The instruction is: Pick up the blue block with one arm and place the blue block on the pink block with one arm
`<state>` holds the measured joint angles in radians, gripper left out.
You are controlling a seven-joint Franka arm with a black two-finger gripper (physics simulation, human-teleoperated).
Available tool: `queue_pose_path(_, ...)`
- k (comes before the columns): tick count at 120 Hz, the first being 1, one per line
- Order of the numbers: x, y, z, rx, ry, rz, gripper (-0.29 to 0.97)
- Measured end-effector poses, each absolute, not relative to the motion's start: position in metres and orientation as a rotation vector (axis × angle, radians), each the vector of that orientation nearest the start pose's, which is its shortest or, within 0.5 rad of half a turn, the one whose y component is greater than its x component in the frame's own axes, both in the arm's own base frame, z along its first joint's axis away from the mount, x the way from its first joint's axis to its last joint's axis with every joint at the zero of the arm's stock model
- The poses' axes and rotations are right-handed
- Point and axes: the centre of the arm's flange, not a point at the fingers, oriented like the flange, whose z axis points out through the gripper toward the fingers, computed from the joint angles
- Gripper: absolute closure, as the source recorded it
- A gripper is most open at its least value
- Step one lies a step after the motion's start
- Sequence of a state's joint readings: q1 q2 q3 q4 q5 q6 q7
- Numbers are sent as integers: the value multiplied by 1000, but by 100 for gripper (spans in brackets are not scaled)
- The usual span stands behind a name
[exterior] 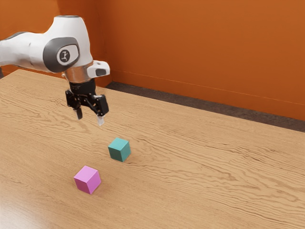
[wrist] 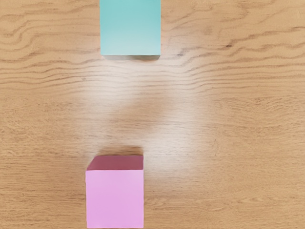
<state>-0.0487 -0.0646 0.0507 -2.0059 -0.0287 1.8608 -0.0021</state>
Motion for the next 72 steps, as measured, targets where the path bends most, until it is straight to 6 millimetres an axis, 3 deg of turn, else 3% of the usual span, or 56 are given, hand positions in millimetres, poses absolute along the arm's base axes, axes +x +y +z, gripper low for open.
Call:
queue_pose_path(34, 555, 19, 408, -3164, -61, 5, 0)
queue_pose_path(59, 571, -13, 372, -3159, 76, -44, 0)
queue_pose_path(72, 575, -13, 365, -3157, 92, -67, 0)
